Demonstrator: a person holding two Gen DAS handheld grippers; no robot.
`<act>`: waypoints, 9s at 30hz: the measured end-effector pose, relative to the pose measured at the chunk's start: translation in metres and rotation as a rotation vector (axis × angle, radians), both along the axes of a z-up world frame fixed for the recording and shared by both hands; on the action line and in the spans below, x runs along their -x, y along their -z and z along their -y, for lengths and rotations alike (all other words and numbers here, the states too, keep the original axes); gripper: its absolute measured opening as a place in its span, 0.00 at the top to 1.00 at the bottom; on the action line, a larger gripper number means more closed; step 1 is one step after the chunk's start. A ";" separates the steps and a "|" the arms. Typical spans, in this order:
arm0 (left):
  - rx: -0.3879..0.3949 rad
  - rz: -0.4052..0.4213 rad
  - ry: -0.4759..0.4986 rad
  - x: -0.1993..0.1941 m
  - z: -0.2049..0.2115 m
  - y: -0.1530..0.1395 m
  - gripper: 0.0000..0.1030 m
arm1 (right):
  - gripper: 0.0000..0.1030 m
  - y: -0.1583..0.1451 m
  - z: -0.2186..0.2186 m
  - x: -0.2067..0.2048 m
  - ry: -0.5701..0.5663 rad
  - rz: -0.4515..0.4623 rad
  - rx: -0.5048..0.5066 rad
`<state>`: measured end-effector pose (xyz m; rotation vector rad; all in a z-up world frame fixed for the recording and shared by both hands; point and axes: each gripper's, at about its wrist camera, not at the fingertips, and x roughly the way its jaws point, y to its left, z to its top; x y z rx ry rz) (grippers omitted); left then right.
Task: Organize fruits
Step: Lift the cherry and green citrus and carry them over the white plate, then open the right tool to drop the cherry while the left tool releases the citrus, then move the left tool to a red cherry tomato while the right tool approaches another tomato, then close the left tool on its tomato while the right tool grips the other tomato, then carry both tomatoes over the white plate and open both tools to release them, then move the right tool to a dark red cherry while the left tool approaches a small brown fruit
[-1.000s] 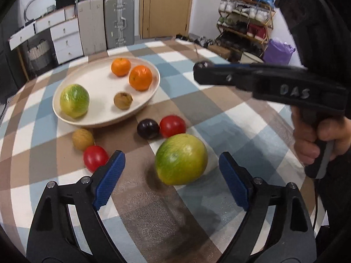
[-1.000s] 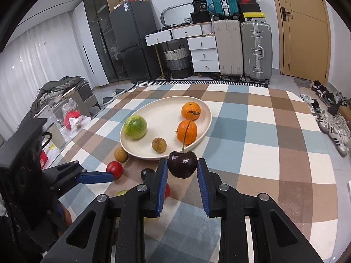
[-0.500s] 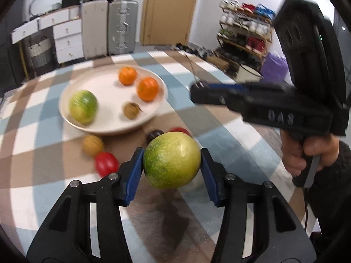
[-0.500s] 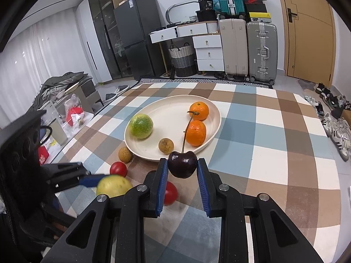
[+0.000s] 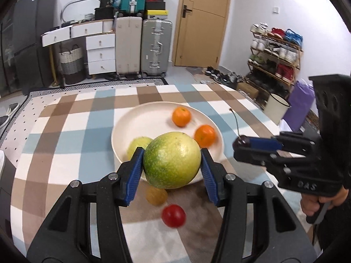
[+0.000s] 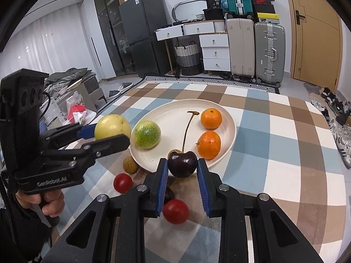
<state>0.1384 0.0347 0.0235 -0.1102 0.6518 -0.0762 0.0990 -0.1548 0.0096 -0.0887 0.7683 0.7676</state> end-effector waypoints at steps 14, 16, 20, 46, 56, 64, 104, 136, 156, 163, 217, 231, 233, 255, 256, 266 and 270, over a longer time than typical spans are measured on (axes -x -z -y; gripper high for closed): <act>-0.027 -0.017 -0.026 -0.054 -0.004 0.019 0.53 | 0.73 0.008 -0.033 -0.037 -0.006 -0.004 0.024; -0.037 -0.020 -0.030 -0.061 -0.004 0.022 0.53 | 0.73 0.010 -0.036 -0.042 -0.002 -0.001 0.029; -0.044 -0.018 -0.033 -0.071 -0.003 0.025 0.53 | 0.73 0.013 -0.040 -0.052 0.007 0.002 0.030; -0.034 0.050 -0.089 -0.023 -0.014 -0.005 0.00 | 0.05 0.002 -0.005 -0.034 0.091 0.045 0.009; -0.051 0.062 -0.109 0.032 -0.011 -0.003 0.00 | 0.00 0.003 0.019 -0.010 0.097 0.042 0.006; -0.025 0.013 -0.094 0.039 -0.005 0.025 0.00 | 0.00 0.025 0.027 -0.011 0.069 -0.022 0.028; -0.060 -0.256 0.025 0.010 0.017 0.076 0.13 | 0.24 0.060 -0.010 0.018 -0.127 -0.076 0.201; -0.032 -0.223 0.121 0.019 0.023 0.072 0.74 | 0.36 0.059 -0.010 0.020 -0.139 -0.060 0.191; -0.019 -0.182 0.112 0.026 0.021 0.061 0.74 | 0.69 0.058 -0.007 0.023 -0.154 -0.055 0.186; -0.017 -0.172 0.099 0.025 0.020 0.061 0.74 | 0.69 0.051 -0.004 0.023 -0.143 -0.036 0.166; -0.044 0.057 -0.040 -0.031 0.006 -0.017 0.74 | 0.69 -0.016 -0.006 -0.022 0.003 0.058 0.012; -0.064 0.019 -0.023 -0.086 0.001 -0.003 0.74 | 0.69 -0.006 -0.026 -0.068 0.002 0.036 0.042; -0.053 0.004 -0.018 -0.093 -0.001 0.003 0.74 | 0.69 -0.002 -0.029 -0.074 0.001 0.030 0.048; -0.044 -0.038 -0.042 -0.100 -0.010 0.021 0.56 | 0.52 0.013 -0.032 -0.091 0.029 0.026 0.043; -0.047 -0.035 -0.046 -0.097 -0.011 0.020 0.52 | 0.49 0.011 -0.031 -0.090 0.034 0.028 0.043; -0.064 0.005 -0.104 -0.047 -0.018 0.010 0.01 | 0.04 0.003 -0.013 -0.059 0.067 0.045 0.035; -0.069 0.020 -0.116 -0.029 -0.019 0.005 0.01 | 0.01 0.001 -0.005 -0.047 0.084 0.051 0.036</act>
